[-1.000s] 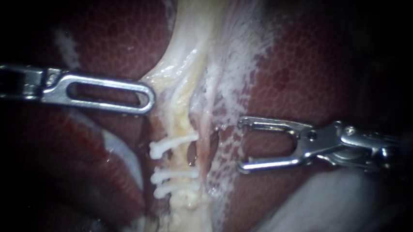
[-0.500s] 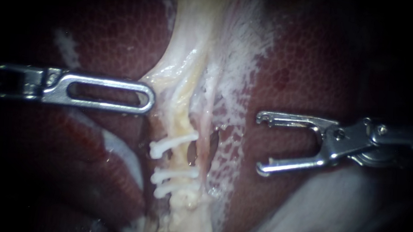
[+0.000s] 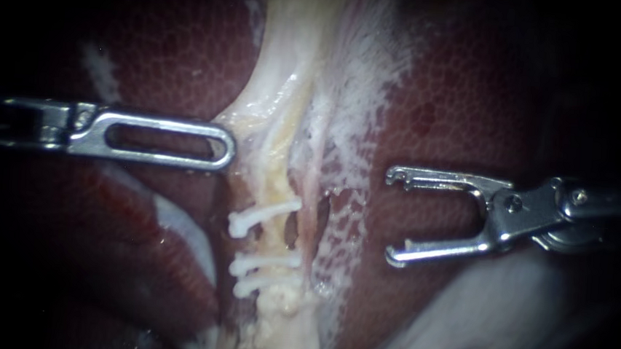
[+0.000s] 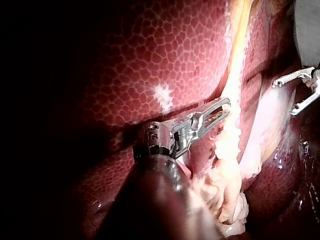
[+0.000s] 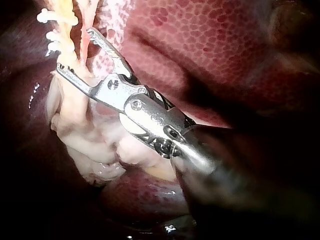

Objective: Going back third clip left tube

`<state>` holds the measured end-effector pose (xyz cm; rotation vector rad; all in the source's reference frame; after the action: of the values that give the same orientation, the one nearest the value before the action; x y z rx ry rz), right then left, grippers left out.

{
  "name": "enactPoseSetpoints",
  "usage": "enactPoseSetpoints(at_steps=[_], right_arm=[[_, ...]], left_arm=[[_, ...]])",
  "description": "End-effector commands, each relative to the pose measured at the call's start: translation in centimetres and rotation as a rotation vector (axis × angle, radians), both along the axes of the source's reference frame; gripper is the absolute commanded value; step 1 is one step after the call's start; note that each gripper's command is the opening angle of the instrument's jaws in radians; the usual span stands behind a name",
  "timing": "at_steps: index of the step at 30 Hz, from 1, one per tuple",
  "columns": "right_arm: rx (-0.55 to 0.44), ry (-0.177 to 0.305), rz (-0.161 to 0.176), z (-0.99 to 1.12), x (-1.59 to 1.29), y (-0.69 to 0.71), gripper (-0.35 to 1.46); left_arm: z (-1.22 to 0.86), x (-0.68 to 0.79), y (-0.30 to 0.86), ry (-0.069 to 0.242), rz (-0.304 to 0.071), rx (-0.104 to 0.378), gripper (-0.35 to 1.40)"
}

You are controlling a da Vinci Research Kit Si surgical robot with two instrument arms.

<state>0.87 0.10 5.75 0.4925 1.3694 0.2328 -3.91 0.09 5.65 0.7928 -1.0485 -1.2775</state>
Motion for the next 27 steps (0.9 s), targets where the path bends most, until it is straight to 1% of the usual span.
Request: enactPoseSetpoints(at_steps=[1, 3, 6, 12, 17, 27], right_arm=[[0.0, 0.0, 0.0, 0.0, 0.0, 0.0, 0.6], [0.0, 0.0, 0.0, 0.0, 0.0, 0.0, 0.6], [-0.006, 0.0, -0.001, 0.0, 0.0, 0.0, 0.6], [-0.011, 0.001, -0.002, -0.01, 0.0, 0.01, 0.6], [-0.01, 0.001, -0.002, -0.02, 0.0, 0.01, 0.6], [-0.01, 0.001, -0.002, -0.03, 0.0, 0.02, 0.6]], left_arm=[[0.03, -0.01, -0.01, 0.003, 0.0, -0.003, -0.35], [0.08, -0.05, -0.02, 0.007, -0.004, -0.006, -0.35], [0.13, -0.12, -0.04, 0.004, -0.004, -0.009, -0.35], [0.22, -0.2, -0.04, 0.007, 0.001, -0.009, -0.35], [0.23, -0.23, -0.03, 0.008, -0.001, -0.01, -0.35], [0.23, -0.24, -0.03, 0.007, 0.001, -0.009, -0.35]])
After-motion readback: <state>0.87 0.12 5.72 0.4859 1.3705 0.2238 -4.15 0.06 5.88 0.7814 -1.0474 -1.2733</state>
